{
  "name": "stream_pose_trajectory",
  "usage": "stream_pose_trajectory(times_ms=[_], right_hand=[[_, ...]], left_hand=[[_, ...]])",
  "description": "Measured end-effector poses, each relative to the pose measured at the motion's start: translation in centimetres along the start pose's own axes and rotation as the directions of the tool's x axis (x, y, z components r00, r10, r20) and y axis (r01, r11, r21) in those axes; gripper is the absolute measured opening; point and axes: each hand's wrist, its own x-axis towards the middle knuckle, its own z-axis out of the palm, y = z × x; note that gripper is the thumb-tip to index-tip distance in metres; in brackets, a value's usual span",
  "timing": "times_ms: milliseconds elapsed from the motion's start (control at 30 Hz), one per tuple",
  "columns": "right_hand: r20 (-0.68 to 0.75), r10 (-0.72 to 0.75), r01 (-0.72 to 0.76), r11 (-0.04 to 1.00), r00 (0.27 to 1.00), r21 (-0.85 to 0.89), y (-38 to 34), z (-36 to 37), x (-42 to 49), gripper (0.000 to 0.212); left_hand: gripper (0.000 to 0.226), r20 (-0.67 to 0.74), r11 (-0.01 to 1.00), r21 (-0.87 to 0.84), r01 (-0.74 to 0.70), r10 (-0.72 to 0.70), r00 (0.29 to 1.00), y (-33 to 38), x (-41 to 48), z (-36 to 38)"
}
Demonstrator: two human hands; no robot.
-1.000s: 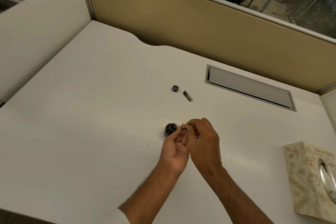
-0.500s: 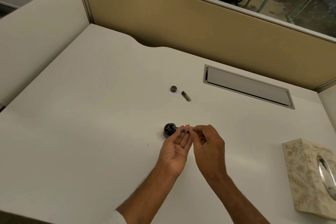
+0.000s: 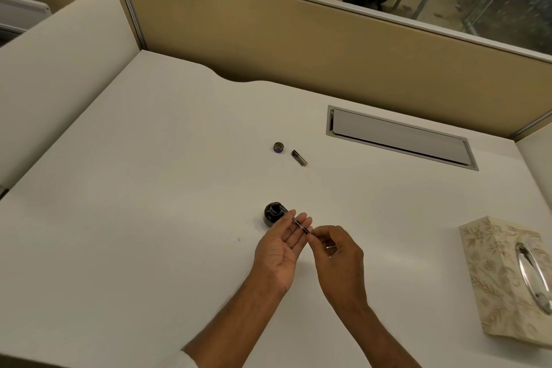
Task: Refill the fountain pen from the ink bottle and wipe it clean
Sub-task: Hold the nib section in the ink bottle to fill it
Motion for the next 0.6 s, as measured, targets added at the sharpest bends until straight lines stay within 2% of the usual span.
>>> stream_pose_trajectory(times_ms=[333, 600], right_hand=[[0.062, 0.213, -0.221, 0.959, 0.975, 0.179, 0.5, -0.9, -0.9, 0.011], [0.102, 0.206, -0.227, 0.931, 0.973, 0.286, 0.7, -4.4, -1.7, 0.012]], left_hand=[[0.027, 0.036, 0.953, 0.255, -0.164, 0.16, 0.986, -0.4, -1.7, 1.1], [0.025, 0.089, 0.893, 0.376, -0.246, 0.229, 0.969, -2.8, -4.0, 3.2]])
